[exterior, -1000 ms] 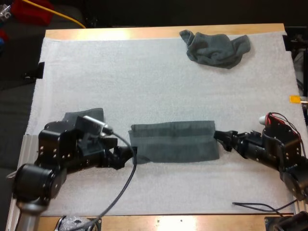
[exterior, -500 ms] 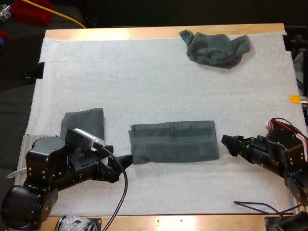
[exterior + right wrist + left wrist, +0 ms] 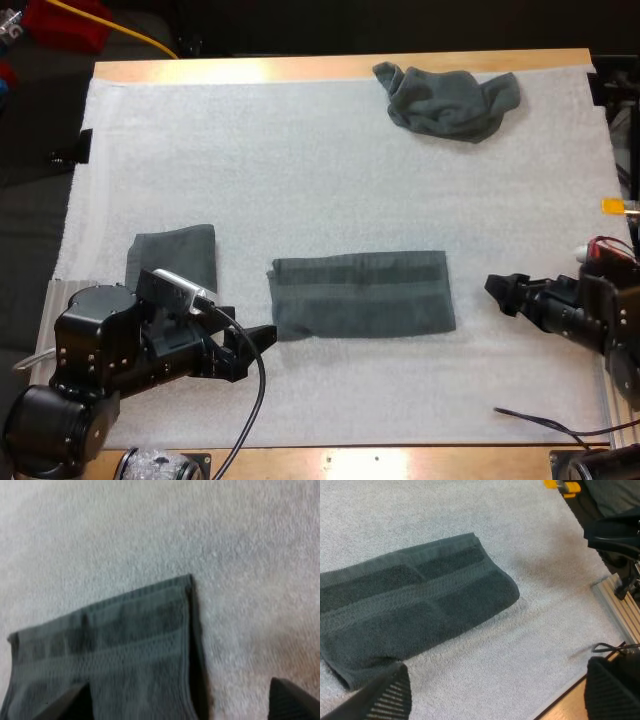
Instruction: Pick towel from pile, fold and stack
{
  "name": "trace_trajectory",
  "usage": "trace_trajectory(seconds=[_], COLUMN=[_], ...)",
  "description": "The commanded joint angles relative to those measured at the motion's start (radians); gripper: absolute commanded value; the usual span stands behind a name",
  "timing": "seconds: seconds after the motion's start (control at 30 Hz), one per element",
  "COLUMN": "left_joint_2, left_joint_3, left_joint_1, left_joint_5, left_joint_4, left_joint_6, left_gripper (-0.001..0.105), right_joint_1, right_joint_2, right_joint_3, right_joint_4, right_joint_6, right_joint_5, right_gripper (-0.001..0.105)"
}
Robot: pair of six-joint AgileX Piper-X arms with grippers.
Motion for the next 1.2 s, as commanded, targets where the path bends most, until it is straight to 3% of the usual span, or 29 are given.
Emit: trace_trajectory(seconds=[0.0,0.3,0.6,1.17], left_joint_2=[-0.003,-0.003,-0.003,-0.003], left_joint_3=[-0.008,-0.008,-0.008,-0.008], left_joint_1=[0.001,0.001,0.001,0.001], left_joint_5=[0.003,0.007,0.012,0.012], left_joint_4=[-0.001,0.003,0.007,0.007], left_joint_6=[-0.006,-0.006,-0.006,-0.006], left_gripper=[0.07,0.07,0.07,0.07], right_joint_1=[-0.031,-0.215,-0.238,-0.218], right_joint_2=[0.012,0.159,0.357,0.619], right_joint_3=[-0.01,-0.013,-0.013,-0.013], right_joint_4=[0.026,0.045,-0.063,-0.221], right_joint_6=[-0.045,-0.218,-0.29,-0.29], right_joint_5=[-0.055,-0.315,-0.527,-0.586], right_gripper=[0.069,0.069,0.069,0.069])
